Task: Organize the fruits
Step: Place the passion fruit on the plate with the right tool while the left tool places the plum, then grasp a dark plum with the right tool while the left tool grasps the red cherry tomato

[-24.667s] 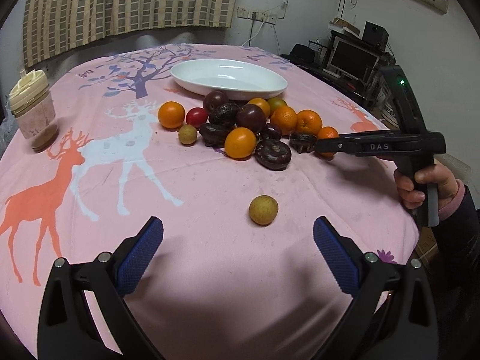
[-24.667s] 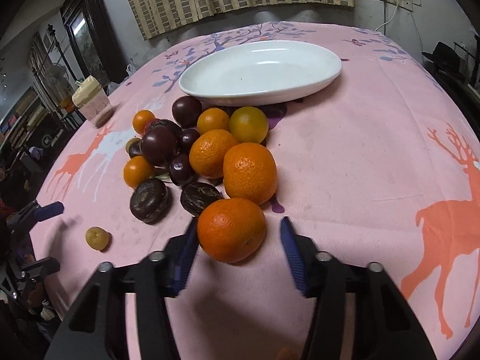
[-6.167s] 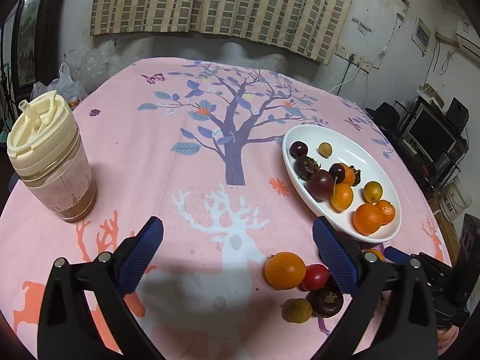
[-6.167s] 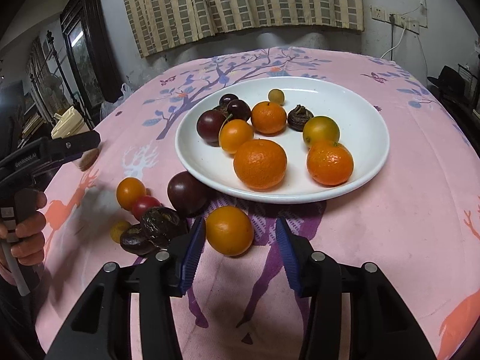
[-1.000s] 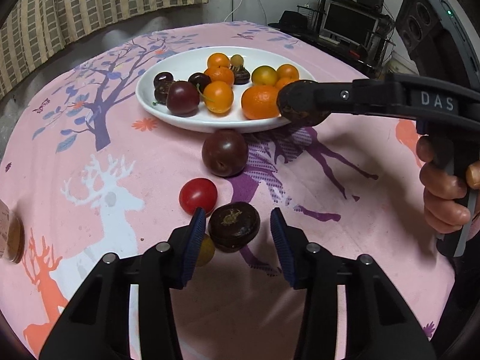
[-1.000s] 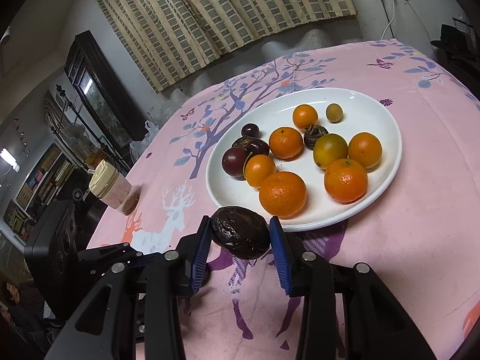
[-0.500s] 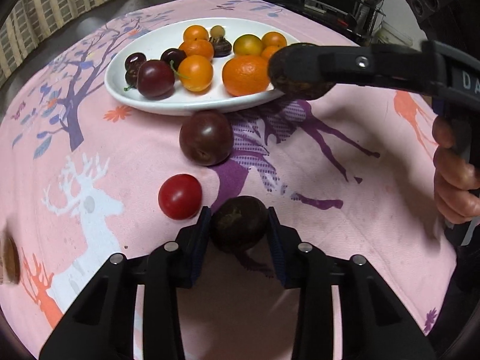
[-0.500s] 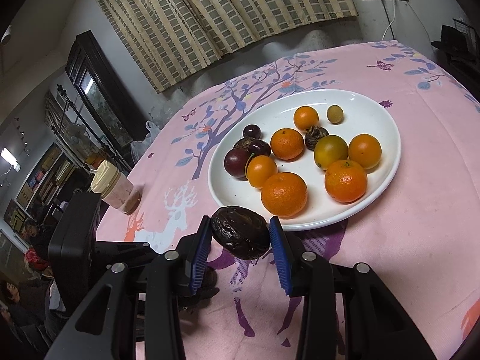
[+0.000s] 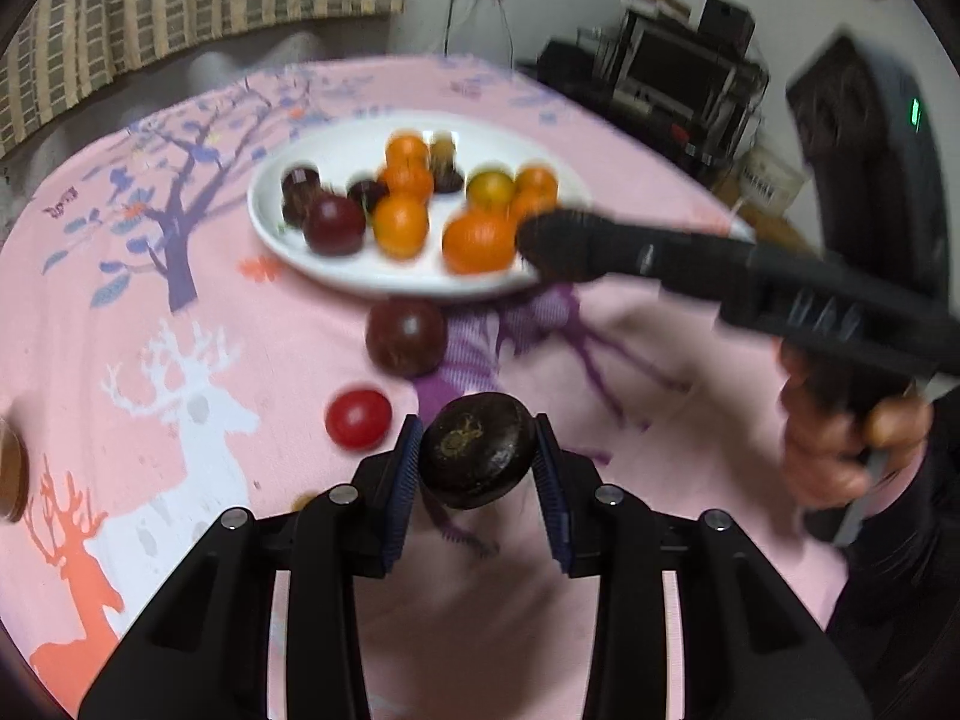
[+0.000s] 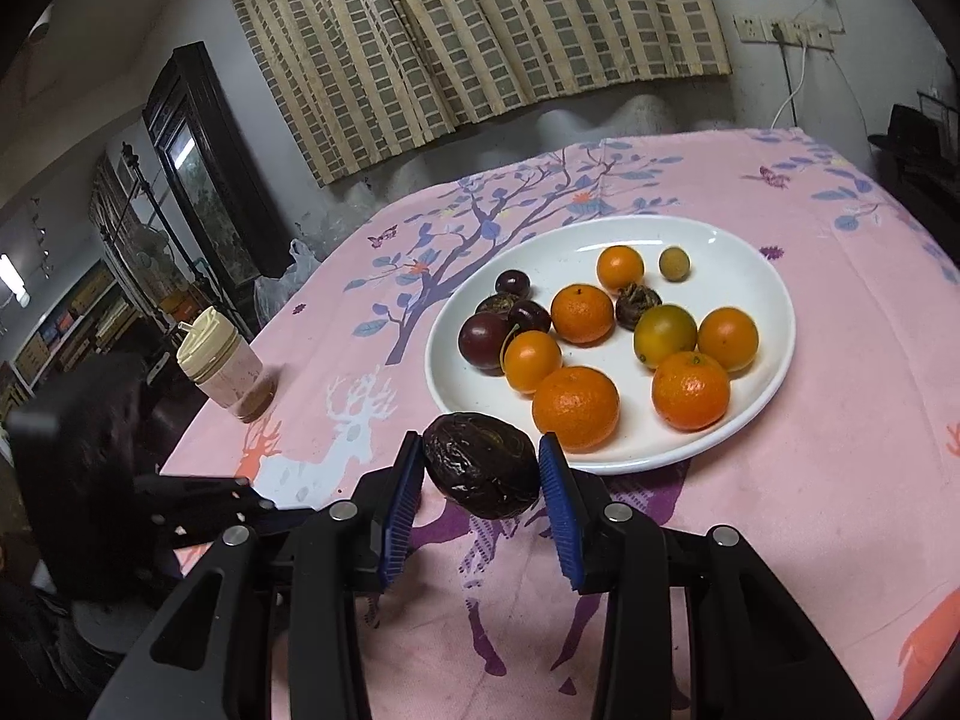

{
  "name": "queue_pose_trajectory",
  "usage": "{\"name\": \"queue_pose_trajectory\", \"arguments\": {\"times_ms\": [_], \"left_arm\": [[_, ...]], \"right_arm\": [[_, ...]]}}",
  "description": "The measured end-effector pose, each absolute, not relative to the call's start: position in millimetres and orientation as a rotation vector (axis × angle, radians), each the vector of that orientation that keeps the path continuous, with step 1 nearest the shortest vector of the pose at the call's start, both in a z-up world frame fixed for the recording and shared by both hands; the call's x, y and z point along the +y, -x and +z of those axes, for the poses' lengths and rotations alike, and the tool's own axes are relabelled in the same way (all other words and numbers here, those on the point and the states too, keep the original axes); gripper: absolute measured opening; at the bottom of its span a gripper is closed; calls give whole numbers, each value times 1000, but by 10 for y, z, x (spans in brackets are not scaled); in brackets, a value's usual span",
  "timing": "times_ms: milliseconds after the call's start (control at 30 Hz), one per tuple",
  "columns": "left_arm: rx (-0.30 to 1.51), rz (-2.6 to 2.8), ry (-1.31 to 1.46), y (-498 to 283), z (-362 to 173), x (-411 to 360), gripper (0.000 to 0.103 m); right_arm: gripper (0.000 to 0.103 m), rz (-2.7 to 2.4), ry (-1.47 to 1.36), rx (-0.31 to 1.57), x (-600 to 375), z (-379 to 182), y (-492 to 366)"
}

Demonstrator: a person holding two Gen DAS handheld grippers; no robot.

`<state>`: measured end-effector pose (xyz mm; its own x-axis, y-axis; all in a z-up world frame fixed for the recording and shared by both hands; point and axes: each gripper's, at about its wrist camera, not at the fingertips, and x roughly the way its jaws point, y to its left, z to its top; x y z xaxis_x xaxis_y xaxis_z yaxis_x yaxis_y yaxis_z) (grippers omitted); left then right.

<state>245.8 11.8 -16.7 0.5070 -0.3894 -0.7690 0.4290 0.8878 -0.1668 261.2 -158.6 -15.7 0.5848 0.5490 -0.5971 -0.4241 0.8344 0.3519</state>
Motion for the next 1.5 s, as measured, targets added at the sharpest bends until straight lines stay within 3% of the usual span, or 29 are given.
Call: {"name": "queue_pose_trajectory", "arguments": {"times_ms": [267,800,833,867,900,933,1067,1200,1500], "left_arm": [[812,-447,2,-3036,196,92,36],[835,-338,-55,-4371,133,-386,36],[841,-325,-57,-4389,130,-380,42],[849,-305,-58,-4402,132,-369,65],[839,-273,-54,-4392,166,-332,76],[800,-244,-43,-4333,223,-278,84],[725,-192,-57,-4006,447,-64,95],[688,-141,-42,-3594,519,221,97],[737,-8,157,-2937,21,1009,98]], "right_arm": [[40,402,-59,612,-1609,-22,-2690],[40,274,-125,660,-1931,-162,-3722],[41,284,-135,666,-1945,-173,-3758],[43,286,-140,671,-1949,-181,-3771],[50,281,-146,667,-1964,-182,-3763],[51,279,-150,662,-1973,-167,-3740],[52,308,-159,625,-1943,-21,-3571],[52,385,-182,625,-1793,86,-3307],[53,620,-235,752,-1311,-66,-2764]]}}
